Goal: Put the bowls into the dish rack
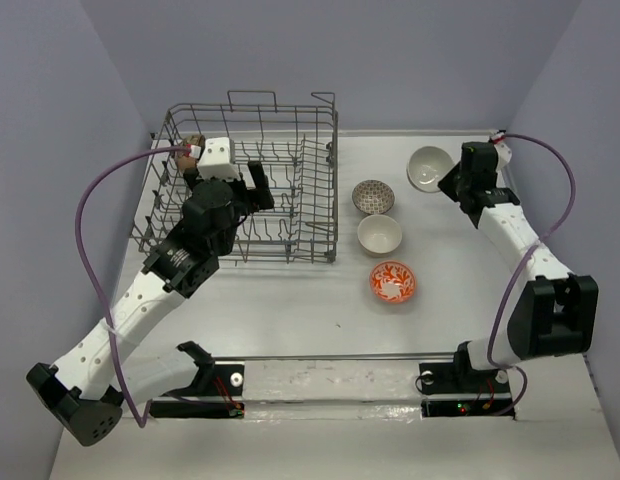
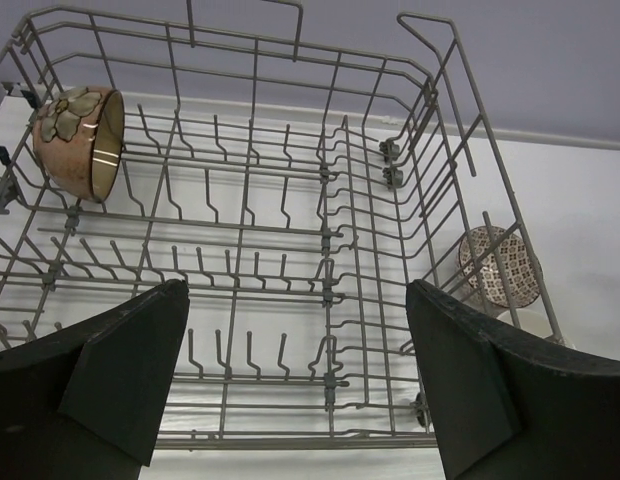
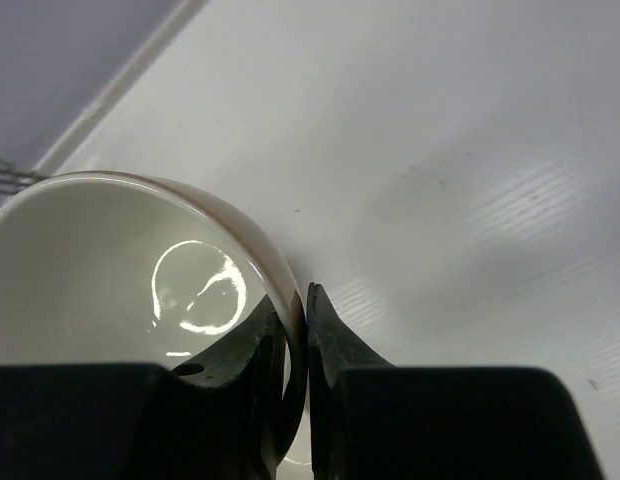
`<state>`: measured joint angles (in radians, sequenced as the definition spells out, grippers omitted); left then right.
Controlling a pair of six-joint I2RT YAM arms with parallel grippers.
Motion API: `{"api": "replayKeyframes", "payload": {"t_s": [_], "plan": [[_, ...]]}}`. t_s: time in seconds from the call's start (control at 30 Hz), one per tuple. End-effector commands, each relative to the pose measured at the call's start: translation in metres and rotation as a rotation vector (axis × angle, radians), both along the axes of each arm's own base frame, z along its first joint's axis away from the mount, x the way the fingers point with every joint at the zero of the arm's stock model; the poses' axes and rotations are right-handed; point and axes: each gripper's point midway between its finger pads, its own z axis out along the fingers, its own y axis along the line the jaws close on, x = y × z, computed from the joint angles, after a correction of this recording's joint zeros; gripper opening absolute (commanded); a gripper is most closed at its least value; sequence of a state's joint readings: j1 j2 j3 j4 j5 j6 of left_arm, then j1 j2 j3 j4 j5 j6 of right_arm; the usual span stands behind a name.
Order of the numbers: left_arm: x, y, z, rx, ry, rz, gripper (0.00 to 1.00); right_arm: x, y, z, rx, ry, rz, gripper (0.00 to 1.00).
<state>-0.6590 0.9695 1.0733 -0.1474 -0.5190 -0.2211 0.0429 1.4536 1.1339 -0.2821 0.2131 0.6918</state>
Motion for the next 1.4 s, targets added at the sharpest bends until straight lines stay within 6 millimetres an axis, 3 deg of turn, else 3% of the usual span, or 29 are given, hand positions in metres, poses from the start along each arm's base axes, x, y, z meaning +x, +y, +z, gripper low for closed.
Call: {"api": "replayKeyframes", "payload": {"t_s": [0.0, 0.1, 0.13, 0.2, 0.23, 0.3, 0.33, 0.5, 0.6, 0.7, 0.8, 1.07, 1.37], "plan": [[0.002, 0.004, 0.045, -0.066, -0.068, 0.028, 0.99, 0.010, 0.057, 0.095, 0.002, -0.219, 0.126, 0.01], [0.006, 0.004, 0.047, -0.047, -0.045, 0.036, 0.99, 0.007, 0.086, 0.121, -0.025, -0.255, 0.183, 0.01], [0.010, 0.002, 0.052, -0.044, -0.042, 0.037, 0.99, 0.003, 0.111, 0.138, -0.024, -0.283, 0.235, 0.01], [0.012, 0.001, 0.049, -0.023, -0.014, 0.041, 0.99, -0.001, 0.133, 0.155, -0.053, -0.312, 0.270, 0.01], [0.015, -0.002, 0.050, -0.018, -0.003, 0.040, 0.99, -0.007, 0.159, 0.169, -0.061, -0.337, 0.326, 0.01], [0.018, -0.006, 0.053, -0.022, 0.000, 0.033, 0.99, -0.011, 0.181, 0.180, -0.079, -0.356, 0.366, 0.01], [0.020, -0.009, 0.057, -0.029, -0.001, 0.023, 0.99, -0.015, 0.202, 0.188, -0.095, -0.370, 0.402, 0.01], [0.026, -0.019, 0.062, -0.021, 0.026, -0.003, 0.99, -0.030, 0.252, 0.203, -0.152, -0.402, 0.486, 0.01], [0.027, -0.028, 0.064, -0.037, 0.031, -0.042, 0.99, -0.036, 0.273, 0.203, -0.188, -0.404, 0.515, 0.01], [0.020, -0.032, 0.072, -0.077, 0.011, -0.082, 0.99, -0.035, 0.282, 0.200, -0.212, -0.403, 0.516, 0.01], [0.019, -0.034, 0.067, -0.072, 0.026, -0.098, 0.99, -0.035, 0.288, 0.199, -0.217, -0.403, 0.526, 0.01], [0.027, -0.040, 0.029, -0.026, 0.102, -0.087, 0.97, -0.043, 0.311, 0.213, -0.229, -0.437, 0.553, 0.01], [0.036, -0.041, 0.017, -0.016, 0.116, -0.071, 0.89, -0.053, 0.316, 0.224, -0.236, -0.457, 0.559, 0.01]]}}
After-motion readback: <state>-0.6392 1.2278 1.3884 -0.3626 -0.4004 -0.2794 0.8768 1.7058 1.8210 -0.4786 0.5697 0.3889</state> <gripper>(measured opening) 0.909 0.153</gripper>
